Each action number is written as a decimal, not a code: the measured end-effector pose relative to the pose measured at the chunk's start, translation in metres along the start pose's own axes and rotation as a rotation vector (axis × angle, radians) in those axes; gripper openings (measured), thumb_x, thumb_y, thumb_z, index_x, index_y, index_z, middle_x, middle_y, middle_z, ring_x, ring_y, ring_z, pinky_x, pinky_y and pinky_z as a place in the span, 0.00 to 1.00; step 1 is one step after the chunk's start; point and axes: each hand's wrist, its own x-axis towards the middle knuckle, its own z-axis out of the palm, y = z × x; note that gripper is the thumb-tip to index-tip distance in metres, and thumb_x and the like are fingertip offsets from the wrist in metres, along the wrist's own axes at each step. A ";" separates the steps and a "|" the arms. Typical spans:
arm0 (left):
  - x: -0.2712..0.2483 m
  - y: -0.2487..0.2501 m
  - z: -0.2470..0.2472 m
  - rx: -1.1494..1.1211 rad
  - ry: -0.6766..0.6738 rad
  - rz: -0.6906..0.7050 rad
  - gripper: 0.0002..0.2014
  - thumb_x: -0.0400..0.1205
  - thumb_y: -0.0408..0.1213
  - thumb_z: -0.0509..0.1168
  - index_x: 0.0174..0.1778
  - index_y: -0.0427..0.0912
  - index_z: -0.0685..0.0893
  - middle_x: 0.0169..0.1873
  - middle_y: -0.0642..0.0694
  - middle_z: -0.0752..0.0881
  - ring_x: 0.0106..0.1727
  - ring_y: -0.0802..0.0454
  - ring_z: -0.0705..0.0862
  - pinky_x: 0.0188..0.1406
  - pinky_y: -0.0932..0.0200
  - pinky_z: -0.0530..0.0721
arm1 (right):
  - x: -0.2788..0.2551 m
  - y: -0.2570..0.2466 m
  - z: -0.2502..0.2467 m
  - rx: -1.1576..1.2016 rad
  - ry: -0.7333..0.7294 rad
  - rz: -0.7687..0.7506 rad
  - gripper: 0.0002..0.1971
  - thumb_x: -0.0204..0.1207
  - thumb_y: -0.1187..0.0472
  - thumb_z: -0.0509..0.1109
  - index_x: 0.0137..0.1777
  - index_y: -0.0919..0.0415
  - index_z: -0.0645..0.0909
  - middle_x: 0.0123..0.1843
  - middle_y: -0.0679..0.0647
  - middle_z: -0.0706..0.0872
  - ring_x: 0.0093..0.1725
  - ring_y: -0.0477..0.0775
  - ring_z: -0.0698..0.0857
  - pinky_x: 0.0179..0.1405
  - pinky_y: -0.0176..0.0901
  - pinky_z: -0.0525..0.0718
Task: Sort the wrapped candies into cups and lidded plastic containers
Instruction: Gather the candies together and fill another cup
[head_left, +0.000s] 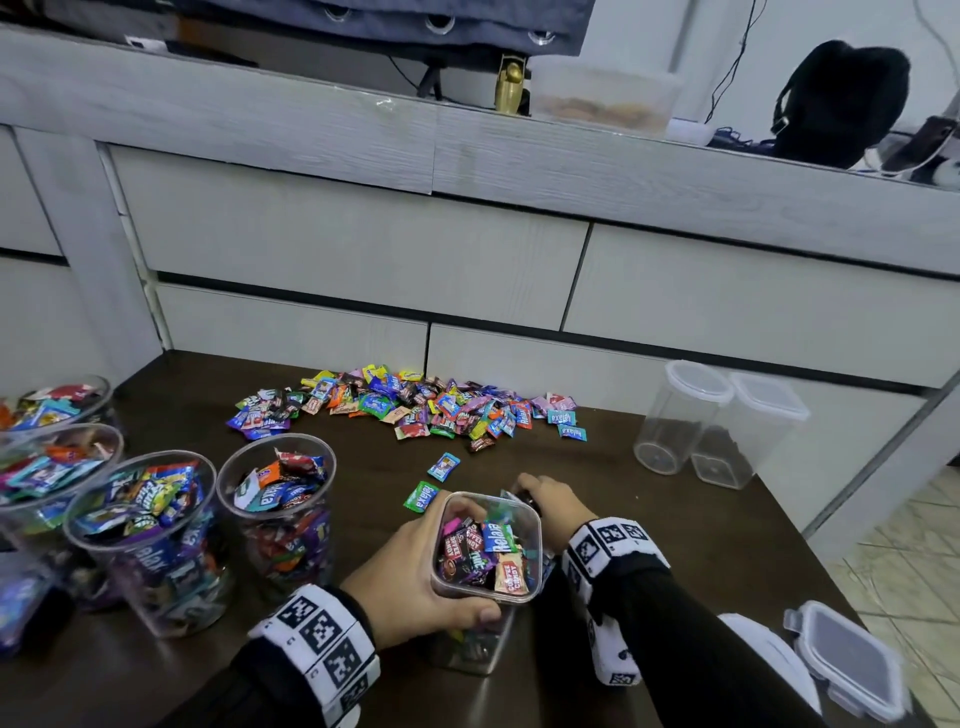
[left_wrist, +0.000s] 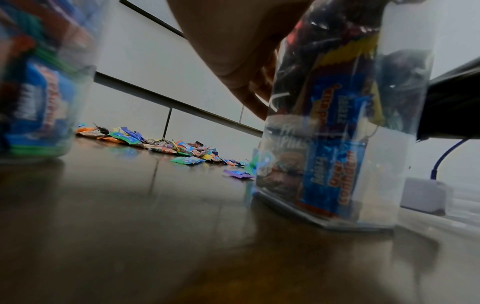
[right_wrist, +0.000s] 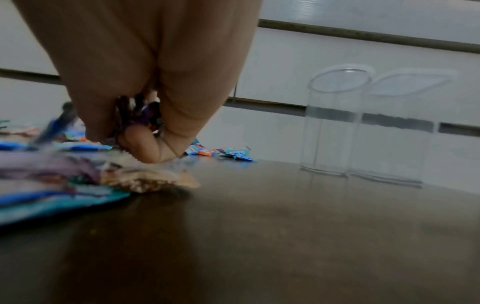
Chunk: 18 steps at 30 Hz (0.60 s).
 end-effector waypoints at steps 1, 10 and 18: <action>0.000 0.000 0.000 0.001 0.005 -0.003 0.37 0.61 0.50 0.84 0.64 0.50 0.75 0.59 0.53 0.86 0.62 0.55 0.86 0.65 0.45 0.83 | -0.006 0.001 -0.005 0.029 0.045 -0.003 0.15 0.79 0.57 0.68 0.62 0.61 0.76 0.58 0.63 0.80 0.57 0.61 0.81 0.51 0.40 0.73; -0.001 0.002 0.001 0.006 -0.015 -0.032 0.33 0.63 0.49 0.83 0.60 0.61 0.74 0.58 0.50 0.88 0.60 0.54 0.88 0.64 0.45 0.84 | -0.062 -0.037 -0.074 0.315 0.290 -0.172 0.08 0.80 0.56 0.68 0.55 0.57 0.78 0.40 0.48 0.82 0.34 0.42 0.78 0.37 0.36 0.77; -0.003 0.004 0.004 0.032 -0.001 -0.022 0.34 0.65 0.58 0.81 0.64 0.69 0.72 0.59 0.56 0.88 0.63 0.59 0.86 0.65 0.47 0.83 | -0.109 -0.105 -0.087 0.118 0.078 -0.499 0.09 0.79 0.56 0.69 0.56 0.59 0.79 0.47 0.53 0.83 0.44 0.48 0.79 0.46 0.43 0.76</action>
